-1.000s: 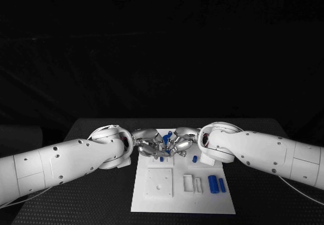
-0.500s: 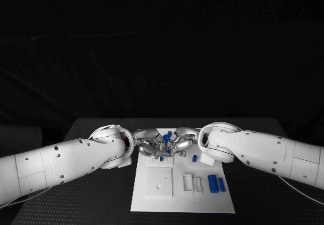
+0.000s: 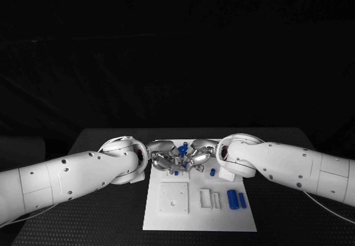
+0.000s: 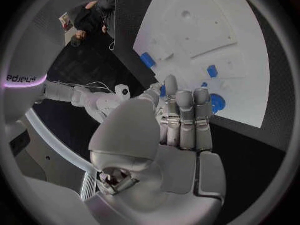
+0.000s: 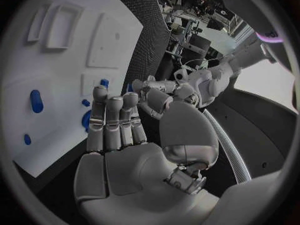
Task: Assemble the parts on the task board
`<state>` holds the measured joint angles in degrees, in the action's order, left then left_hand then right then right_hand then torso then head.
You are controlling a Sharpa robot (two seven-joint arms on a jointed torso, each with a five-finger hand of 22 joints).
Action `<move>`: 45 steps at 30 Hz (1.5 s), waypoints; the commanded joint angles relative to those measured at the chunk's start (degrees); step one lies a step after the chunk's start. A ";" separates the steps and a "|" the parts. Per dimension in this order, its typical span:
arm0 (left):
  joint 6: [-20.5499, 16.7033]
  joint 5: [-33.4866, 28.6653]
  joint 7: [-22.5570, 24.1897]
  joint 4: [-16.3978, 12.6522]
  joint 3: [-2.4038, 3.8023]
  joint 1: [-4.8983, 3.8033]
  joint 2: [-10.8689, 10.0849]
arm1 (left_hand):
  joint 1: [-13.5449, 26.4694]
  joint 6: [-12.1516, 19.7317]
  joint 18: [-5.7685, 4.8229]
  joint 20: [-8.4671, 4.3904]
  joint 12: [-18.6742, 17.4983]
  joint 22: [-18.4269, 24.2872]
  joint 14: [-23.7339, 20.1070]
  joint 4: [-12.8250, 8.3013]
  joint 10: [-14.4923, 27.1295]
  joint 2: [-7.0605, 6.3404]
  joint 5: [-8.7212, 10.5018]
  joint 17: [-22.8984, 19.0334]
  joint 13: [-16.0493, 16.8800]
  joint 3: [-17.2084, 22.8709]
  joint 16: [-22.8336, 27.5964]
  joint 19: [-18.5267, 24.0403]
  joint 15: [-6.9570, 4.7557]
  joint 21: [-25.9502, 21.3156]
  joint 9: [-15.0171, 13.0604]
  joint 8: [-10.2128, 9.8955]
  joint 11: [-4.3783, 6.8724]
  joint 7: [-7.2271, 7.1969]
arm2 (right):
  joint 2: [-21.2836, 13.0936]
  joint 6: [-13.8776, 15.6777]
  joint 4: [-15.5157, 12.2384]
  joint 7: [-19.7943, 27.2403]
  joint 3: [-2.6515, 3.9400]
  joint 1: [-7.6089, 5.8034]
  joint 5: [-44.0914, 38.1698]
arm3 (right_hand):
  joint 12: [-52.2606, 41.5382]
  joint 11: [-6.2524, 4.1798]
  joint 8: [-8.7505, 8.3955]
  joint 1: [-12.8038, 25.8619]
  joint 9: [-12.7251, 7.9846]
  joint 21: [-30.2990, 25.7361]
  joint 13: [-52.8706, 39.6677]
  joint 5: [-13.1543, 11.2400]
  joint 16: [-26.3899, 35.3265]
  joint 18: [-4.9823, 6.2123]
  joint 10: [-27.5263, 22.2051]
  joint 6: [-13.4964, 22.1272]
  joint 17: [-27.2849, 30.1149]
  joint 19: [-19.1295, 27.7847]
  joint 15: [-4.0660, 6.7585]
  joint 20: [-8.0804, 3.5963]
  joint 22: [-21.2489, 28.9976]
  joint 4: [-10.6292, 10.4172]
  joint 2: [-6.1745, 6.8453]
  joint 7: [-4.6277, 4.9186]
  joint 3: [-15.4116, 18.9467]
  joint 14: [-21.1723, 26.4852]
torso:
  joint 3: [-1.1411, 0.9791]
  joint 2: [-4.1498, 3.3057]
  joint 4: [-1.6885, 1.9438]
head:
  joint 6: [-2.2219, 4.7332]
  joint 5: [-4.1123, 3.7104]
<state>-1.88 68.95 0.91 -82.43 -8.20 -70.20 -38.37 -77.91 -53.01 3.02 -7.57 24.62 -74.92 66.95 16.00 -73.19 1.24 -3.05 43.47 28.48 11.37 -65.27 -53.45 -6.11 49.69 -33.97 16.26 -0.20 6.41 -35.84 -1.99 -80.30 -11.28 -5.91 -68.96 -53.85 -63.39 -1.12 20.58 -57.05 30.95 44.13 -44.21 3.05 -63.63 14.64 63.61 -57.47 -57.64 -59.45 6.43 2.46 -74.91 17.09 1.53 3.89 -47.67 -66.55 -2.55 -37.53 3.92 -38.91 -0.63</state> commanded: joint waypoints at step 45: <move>2.49 -14.77 -2.95 1.55 -1.51 0.16 1.73 | -4.00 -1.65 0.54 -4.49 -0.84 -1.04 0.77 0.62 -1.17 0.60 -8.83 0.58 0.13 -4.12 -1.61 -0.75 -0.41 1.31 0.01 -2.37 0.44 -0.28 | 0.24 2.47 -0.80 2.43 0.35 -0.24 2.60 | 0.40 -0.36 0.26 -0.73 2.24 0.34 -0.27 -0.26 -0.43 0.36 0.32 -1.40 -0.03 -0.26 0.48 -0.23 -0.84 -0.36 0.14 0.95 -0.32 -0.29 | 0.02 0.03 0.04 | -0.16 0.14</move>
<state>-1.81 56.97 -2.08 -80.57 -9.53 -70.37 -36.91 -82.14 -54.95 3.01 -7.68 24.00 -74.93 68.07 16.64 -74.62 1.95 -11.59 44.12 28.67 7.58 -66.78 -53.97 -6.60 50.80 -34.04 14.23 0.62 6.13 -36.09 -0.44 -80.49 -12.91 -6.03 -68.85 -52.94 -63.17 -1.13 20.45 -57.64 32.97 44.13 -44.42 3.05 -63.87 14.63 64.00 -57.71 -57.64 -59.45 6.52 2.46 -74.91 16.93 2.14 3.98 -47.84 -66.81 -2.53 -37.49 3.97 -39.13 -0.43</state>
